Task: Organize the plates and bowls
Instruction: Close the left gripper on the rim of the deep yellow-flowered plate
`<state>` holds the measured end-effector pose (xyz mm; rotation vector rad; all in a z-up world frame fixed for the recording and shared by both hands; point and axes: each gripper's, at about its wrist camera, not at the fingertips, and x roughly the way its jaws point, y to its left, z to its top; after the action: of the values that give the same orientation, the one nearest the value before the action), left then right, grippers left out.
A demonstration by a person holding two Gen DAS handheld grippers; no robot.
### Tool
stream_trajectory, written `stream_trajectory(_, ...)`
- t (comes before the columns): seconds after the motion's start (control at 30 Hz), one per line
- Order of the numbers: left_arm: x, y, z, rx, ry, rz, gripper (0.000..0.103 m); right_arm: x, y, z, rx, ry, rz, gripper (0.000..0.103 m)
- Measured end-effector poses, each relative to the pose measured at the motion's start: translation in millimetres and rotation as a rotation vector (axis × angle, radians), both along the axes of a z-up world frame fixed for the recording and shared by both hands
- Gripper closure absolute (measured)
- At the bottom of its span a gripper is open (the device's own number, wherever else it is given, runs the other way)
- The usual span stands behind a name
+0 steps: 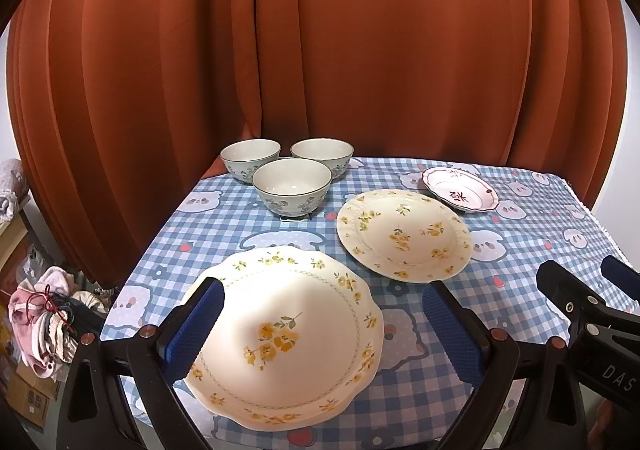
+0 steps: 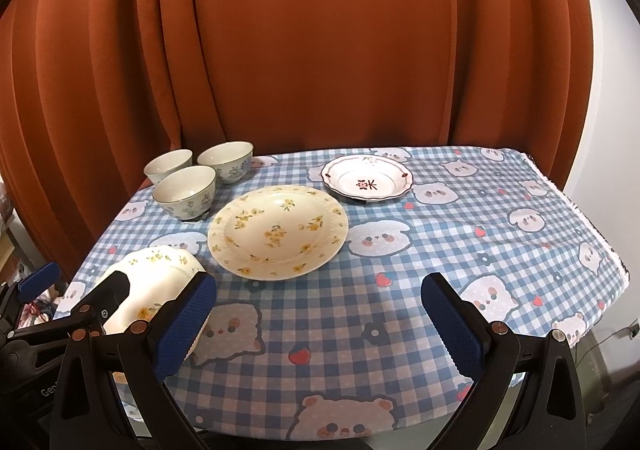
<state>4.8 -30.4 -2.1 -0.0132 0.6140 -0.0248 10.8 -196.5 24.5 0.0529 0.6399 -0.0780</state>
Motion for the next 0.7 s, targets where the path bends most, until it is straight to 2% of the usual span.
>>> stream_trajectory(0.17, 0.4, -2.7, -3.5, -0.016, 0.006, -0.027, 0.009, 0.0, -2.1, -0.7, 0.008, 0.004, 0.004, 0.000)
stream_trajectory(0.37, 1.9, -4.8, -4.7, -0.009, 0.013, -0.022, 0.010, 3.6, 0.7, -1.4, 0.006, 0.016, 0.005, 0.000)
stream_trajectory(0.7, 20.4, 27.7, -5.1, -0.017, 0.056, 0.000, 0.010, 22.6, 24.2, -4.0, -0.004, 0.055, 0.023, 0.000)
